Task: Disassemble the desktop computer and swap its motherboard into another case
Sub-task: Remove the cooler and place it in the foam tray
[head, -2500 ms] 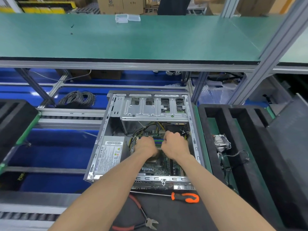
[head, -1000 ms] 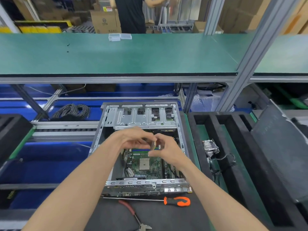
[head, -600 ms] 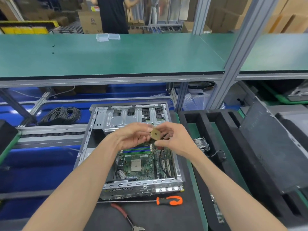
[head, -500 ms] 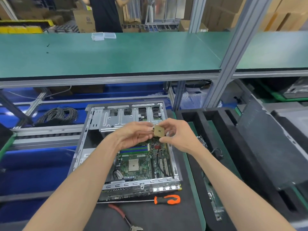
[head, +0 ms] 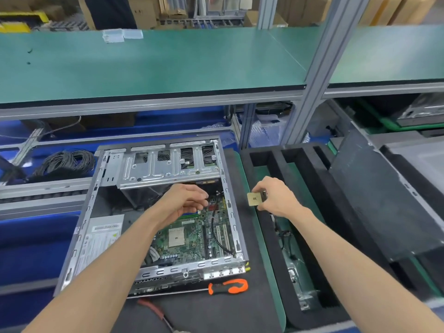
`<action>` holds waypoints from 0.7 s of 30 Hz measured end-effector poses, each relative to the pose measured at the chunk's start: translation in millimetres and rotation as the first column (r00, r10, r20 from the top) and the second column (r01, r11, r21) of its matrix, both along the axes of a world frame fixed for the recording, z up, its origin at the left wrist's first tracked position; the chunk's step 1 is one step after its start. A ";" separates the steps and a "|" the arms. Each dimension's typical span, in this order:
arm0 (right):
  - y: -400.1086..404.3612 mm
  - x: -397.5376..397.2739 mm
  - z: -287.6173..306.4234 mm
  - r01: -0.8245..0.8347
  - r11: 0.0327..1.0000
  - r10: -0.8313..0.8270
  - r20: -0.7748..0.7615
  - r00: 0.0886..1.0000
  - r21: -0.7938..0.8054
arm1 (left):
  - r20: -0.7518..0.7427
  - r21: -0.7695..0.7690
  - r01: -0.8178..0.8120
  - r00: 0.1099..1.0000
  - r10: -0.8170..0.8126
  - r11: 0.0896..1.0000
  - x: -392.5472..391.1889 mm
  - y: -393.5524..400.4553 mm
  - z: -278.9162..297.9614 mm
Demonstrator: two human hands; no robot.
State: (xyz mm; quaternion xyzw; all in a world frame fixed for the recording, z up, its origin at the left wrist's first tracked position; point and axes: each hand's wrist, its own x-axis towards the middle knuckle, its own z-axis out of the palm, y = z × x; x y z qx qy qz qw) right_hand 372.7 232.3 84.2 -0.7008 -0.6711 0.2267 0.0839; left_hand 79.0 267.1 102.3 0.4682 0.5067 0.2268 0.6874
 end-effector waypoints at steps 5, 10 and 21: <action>15.2 10.2 -28.0 -0.022 0.999 0.029 0.190 0.981 -0.038 | -0.042 0.034 -0.003 0.999 0.005 0.999 -2.5 5.1 -19.7; 28.7 7.7 -45.5 -0.032 0.997 0.051 0.277 0.960 -0.070 | -0.132 0.047 0.045 0.991 -0.039 0.998 -6.0 9.1 -33.9; 35.6 11.5 -59.4 -0.027 0.993 0.057 0.266 0.962 -0.116 | -0.163 0.035 0.044 0.986 -0.037 0.998 -4.1 16.4 -42.8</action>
